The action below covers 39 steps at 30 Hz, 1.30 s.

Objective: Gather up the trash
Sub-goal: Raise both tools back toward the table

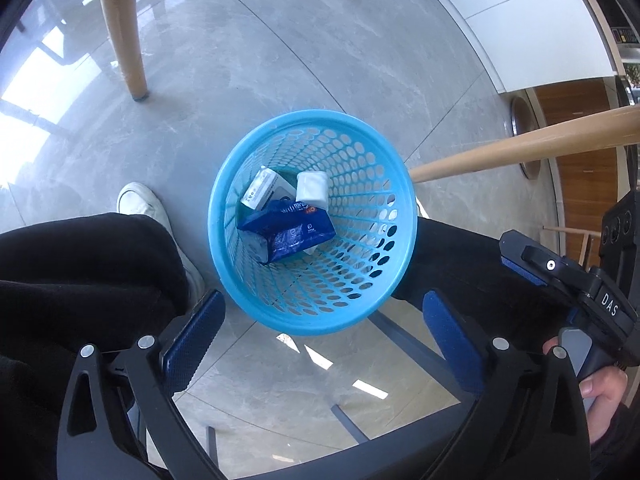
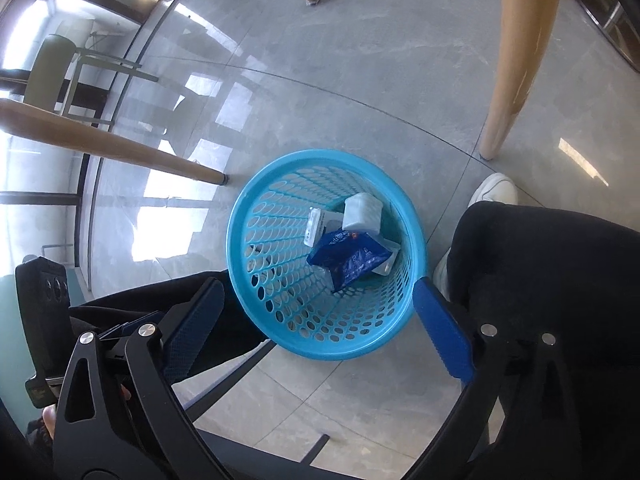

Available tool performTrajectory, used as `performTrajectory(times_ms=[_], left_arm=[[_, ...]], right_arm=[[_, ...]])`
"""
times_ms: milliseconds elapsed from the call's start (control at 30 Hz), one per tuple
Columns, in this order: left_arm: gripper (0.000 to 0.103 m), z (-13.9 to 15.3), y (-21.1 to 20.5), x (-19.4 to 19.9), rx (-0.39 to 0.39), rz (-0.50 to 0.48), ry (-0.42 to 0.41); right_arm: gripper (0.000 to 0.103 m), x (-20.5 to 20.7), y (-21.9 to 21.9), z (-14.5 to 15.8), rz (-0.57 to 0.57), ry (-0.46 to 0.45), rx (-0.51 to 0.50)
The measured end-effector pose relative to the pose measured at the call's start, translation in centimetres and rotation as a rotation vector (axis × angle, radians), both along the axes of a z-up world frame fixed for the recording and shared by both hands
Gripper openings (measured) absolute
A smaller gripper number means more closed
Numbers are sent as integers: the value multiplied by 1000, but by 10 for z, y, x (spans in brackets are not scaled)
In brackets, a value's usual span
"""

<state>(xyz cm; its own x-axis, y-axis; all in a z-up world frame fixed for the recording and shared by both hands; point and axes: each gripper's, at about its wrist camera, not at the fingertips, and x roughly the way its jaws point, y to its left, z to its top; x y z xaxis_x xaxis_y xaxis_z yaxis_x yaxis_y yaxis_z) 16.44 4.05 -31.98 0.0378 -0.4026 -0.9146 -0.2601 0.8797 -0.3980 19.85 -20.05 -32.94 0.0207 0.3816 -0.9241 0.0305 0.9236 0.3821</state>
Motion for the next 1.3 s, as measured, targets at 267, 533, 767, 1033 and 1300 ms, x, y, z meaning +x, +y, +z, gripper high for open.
performTrajectory(times_ms=[267, 533, 767, 1033, 1300], left_arm=[[97, 32, 0, -10, 49, -26, -123], [97, 91, 2, -45, 74, -23, -315], [97, 150, -1, -84, 125, -108, -543], [97, 227, 12, -135, 124, -161, -743], [97, 319, 30, -136, 147, -43, -851]], right_arm=[[92, -25, 6, 42, 55, -105, 3], [93, -75, -2, 111, 98, -292, 14], [93, -111, -18, 168, 151, -462, -17], [93, -149, -53, 245, 217, -642, 11], [94, -170, -85, 351, 352, -816, 310]])
